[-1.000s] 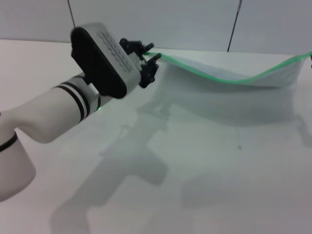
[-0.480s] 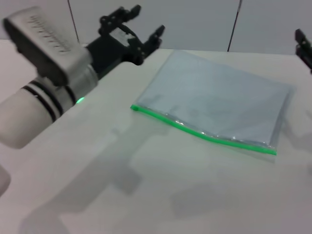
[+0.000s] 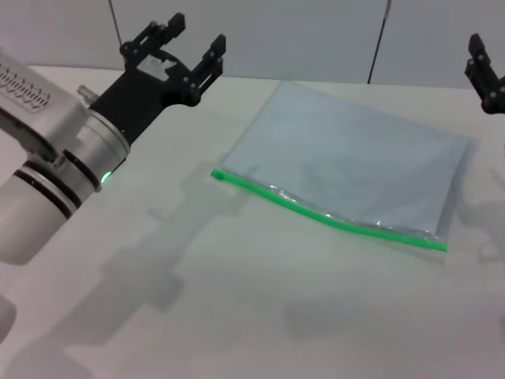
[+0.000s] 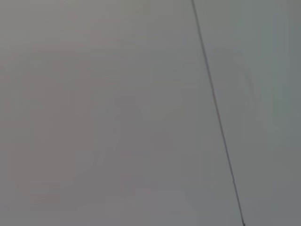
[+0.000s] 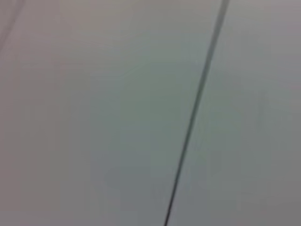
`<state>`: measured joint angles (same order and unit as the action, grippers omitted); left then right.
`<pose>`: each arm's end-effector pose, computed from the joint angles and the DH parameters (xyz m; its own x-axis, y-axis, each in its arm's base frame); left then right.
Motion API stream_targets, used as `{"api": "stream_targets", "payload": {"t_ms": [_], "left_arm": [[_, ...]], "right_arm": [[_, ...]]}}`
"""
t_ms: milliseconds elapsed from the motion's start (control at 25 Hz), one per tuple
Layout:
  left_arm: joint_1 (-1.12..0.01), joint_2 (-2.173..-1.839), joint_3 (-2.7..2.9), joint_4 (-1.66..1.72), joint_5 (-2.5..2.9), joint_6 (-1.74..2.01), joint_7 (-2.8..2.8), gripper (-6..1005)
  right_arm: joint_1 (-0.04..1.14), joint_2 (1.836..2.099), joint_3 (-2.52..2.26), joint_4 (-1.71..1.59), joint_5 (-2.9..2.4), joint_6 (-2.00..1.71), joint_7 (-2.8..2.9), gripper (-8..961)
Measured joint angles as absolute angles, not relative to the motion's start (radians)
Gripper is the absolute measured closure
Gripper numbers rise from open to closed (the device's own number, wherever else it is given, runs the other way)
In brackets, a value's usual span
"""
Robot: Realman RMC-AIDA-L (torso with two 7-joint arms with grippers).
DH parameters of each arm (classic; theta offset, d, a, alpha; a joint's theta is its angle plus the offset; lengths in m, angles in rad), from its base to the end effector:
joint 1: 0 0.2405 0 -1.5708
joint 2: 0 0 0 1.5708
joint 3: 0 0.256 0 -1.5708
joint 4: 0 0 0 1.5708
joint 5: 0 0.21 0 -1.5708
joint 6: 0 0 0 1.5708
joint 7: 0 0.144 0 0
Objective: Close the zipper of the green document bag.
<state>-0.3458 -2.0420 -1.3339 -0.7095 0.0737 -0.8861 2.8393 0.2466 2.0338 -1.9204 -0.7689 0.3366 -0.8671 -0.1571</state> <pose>-0.2220 0.3678 -0.0123 0.7228 -0.2060 0.6596 0.5087 -0.4874 -0.7097 0.2526 0.3528 0.0041 0.8242 0.2364 -0.5146 -0.4709 -0.2187 -0.8546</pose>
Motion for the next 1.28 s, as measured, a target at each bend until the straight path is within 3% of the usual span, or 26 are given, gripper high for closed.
{"api": "stream_targets", "payload": {"t_ms": [160, 400, 680, 1280], "left_arm": [[-0.357, -2.043, -1.331, -0.655, 0.046, -0.936, 2.840, 354], [-0.391, -2.038, -1.320, -0.601, 0.073, -0.963, 2.840, 441], [-0.454, -2.041, -1.315, -0.527, 0.081, -0.959, 2.841, 431], [-0.457, -2.041, -1.310, -0.522, 0.077, -0.959, 2.841, 432]], "right_arm": [[0.322, 2.034, -2.014, -0.620, 0.490, -1.012, -0.150, 264], [0.354, 2.038, -2.074, -0.559, 0.540, -1.121, -0.143, 264], [0.400, 2.038, -2.105, -0.516, 0.544, -1.115, -0.112, 265], [0.422, 2.038, -2.110, -0.475, 0.547, -1.113, -0.112, 264]]}}
